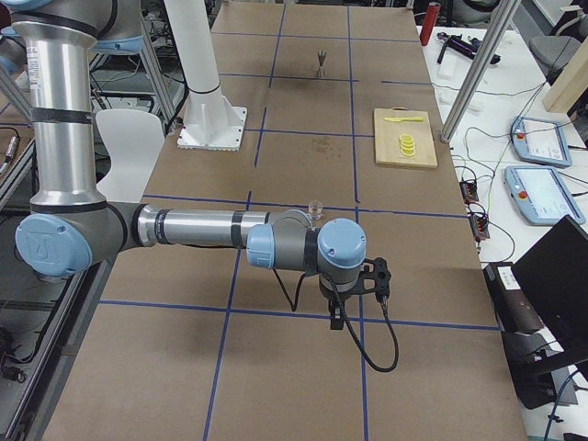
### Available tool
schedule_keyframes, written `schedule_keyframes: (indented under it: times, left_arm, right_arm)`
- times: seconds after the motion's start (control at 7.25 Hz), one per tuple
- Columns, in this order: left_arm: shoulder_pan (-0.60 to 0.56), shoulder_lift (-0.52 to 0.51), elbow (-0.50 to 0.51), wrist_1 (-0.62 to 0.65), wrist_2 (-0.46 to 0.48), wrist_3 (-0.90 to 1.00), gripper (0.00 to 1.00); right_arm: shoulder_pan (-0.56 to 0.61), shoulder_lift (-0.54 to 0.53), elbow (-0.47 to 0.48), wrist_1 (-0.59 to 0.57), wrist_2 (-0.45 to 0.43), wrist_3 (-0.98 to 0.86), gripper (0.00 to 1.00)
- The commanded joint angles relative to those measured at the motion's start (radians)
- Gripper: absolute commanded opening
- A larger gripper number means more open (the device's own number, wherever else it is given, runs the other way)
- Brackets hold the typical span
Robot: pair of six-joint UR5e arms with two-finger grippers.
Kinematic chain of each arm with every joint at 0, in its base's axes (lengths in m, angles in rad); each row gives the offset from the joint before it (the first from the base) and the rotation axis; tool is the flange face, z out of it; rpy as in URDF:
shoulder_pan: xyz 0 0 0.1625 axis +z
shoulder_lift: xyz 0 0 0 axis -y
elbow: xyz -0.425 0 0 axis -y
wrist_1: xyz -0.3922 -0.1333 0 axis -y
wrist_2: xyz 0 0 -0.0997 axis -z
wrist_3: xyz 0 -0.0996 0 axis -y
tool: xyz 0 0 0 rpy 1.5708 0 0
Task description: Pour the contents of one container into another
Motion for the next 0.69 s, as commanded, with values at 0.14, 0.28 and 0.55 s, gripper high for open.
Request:
schedule_keyframes:
  times: [0.14,0.28,0.55]
  left_arm:
    - [0.196,0.066,-0.155,-0.194,0.006,-0.408,0.99]
    - [0.271,0.139,-0.175,-0.359,0.029,-0.575,0.98]
    - [0.455,0.227,-0.177,-0.638,0.197,-0.844,0.99]
  right_arm:
    - [-0.01,0.007,0.016,0.002,0.023,0.004,1.0]
    - [-0.02,0.005,0.02,0.002,0.043,0.024,1.0]
    - [-0.08,0.002,0.156,-0.004,0.026,0.222,1.0]
